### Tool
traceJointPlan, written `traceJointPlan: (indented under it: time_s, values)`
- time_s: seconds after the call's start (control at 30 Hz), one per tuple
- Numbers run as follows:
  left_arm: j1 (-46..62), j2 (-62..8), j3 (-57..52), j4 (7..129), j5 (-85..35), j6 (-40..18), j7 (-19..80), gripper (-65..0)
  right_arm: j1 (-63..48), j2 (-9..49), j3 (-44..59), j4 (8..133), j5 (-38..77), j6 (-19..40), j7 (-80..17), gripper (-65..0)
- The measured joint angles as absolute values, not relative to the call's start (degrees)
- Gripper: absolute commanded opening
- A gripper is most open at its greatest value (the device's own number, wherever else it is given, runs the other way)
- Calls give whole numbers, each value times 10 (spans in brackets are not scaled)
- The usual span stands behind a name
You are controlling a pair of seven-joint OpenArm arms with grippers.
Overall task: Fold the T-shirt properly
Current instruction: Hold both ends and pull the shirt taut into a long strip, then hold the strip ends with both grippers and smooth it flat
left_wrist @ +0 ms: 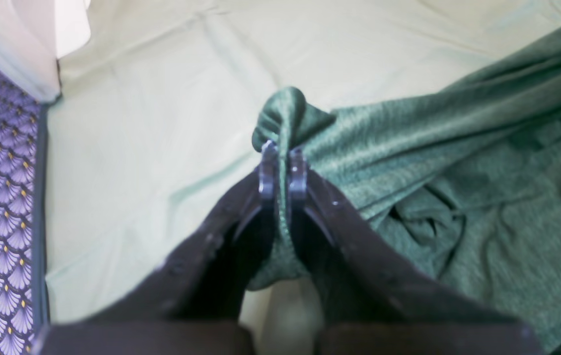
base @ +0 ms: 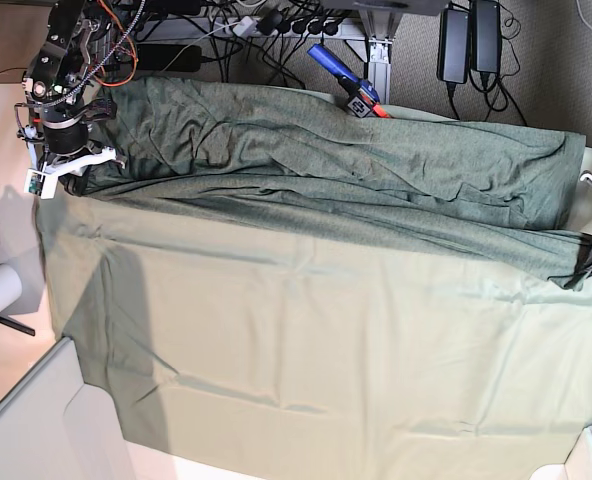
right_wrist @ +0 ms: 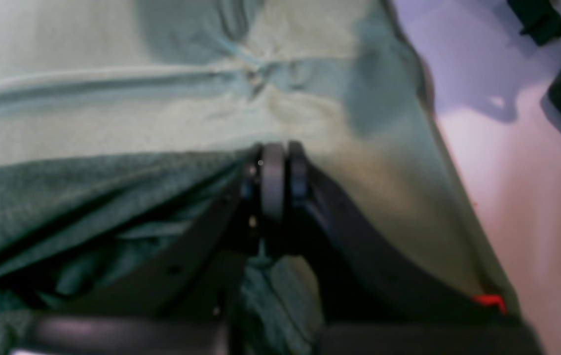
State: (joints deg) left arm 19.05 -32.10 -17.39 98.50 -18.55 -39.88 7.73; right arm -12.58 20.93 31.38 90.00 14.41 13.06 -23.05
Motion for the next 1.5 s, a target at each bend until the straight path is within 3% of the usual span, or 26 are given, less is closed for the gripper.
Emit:
traceJointPlan:
  time_s: [0.1, 0.2, 0.3, 0.4, 0.47, 0.6, 0.9, 1.23, 1.5]
  values:
    - [196, -321, -174, 985, -187, -399, 77, -650, -126, 209, 314, 900, 144, 131, -230, -650]
    - [214, -321, -174, 985, -187, -398, 77, -521, -126, 209, 314, 899, 144, 131, -230, -650]
    - [240, -321, -174, 985, -186, -397, 77, -397, -126, 209, 314, 894, 145, 131, -230, -527]
    - [259, -321, -174, 985, -186, -397, 77, -348, -126, 209, 314, 892, 145, 130, -230, -425]
    - [270, -321, -174, 985, -200, -397, 78, -316, -126, 209, 314, 890, 145, 130, -230, -394]
    - [277, -321, -180, 985, -259, -398, 103, -211, -126, 209, 314, 890, 146, 130, -230, -393]
    - [274, -269, -209, 966, -447, -397, 234, -210, -126, 209, 314, 890, 153, 130, -230, -393]
    - [199, -238, -210, 803, -512, -394, 281, -211, -126, 209, 314, 890, 154, 130, -230, -393]
    - [193, -238, -211, 794, -495, -395, 288, -211, -126, 209, 314, 890, 167, 130, -235, -393]
